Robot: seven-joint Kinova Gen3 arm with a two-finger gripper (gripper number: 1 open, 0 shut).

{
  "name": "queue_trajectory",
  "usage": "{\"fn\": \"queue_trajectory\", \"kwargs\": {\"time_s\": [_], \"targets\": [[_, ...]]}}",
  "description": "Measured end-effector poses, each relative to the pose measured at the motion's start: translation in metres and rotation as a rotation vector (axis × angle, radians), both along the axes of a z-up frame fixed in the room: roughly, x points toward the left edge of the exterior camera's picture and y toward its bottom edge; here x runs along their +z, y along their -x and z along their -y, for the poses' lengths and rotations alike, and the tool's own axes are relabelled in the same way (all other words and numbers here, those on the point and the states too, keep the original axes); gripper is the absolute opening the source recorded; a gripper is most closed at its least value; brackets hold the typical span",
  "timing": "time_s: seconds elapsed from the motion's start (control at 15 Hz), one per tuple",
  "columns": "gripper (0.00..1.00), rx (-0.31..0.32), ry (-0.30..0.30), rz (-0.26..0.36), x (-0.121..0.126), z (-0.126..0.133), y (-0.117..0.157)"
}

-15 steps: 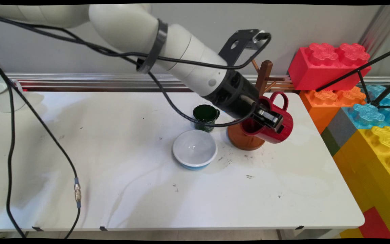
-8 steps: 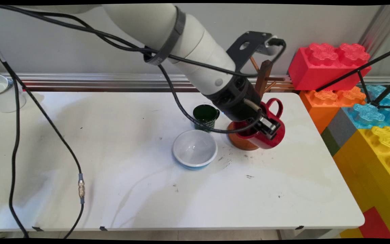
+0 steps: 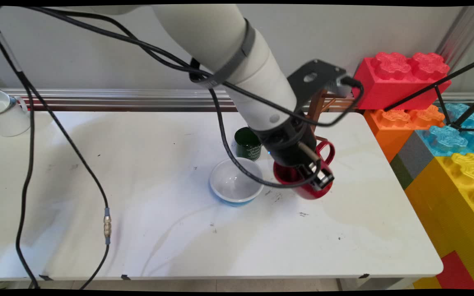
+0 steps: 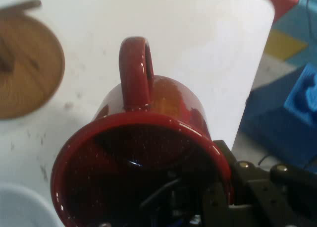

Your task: Place the picked object on the table

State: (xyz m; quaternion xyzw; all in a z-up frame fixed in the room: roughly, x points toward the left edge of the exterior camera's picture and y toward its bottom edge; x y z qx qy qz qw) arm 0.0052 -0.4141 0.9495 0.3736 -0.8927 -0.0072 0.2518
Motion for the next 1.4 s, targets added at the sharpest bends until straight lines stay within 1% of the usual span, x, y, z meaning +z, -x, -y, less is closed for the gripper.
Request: {"fn": "queue_trajectory", "kwargs": {"time_s": [0.13,0.27,0.47,0.67,0.93,1.4], "targets": [[0.00,-0.009,-0.010,0.052,-0.004,-0.002,0.008],[0.00,-0.012,-0.018,0.090,-0.009,-0.003,0.013],[0.00,-0.008,-0.038,0.161,-0.019,-0.002,0.025],[0.00,-0.011,-0.047,0.200,-0.027,0.001,0.033],[0.00,-0.019,-0.064,0.257,-0.043,0.008,0.048],[0.00,-0.007,-0.095,0.310,-0.065,0.020,0.069]]}}
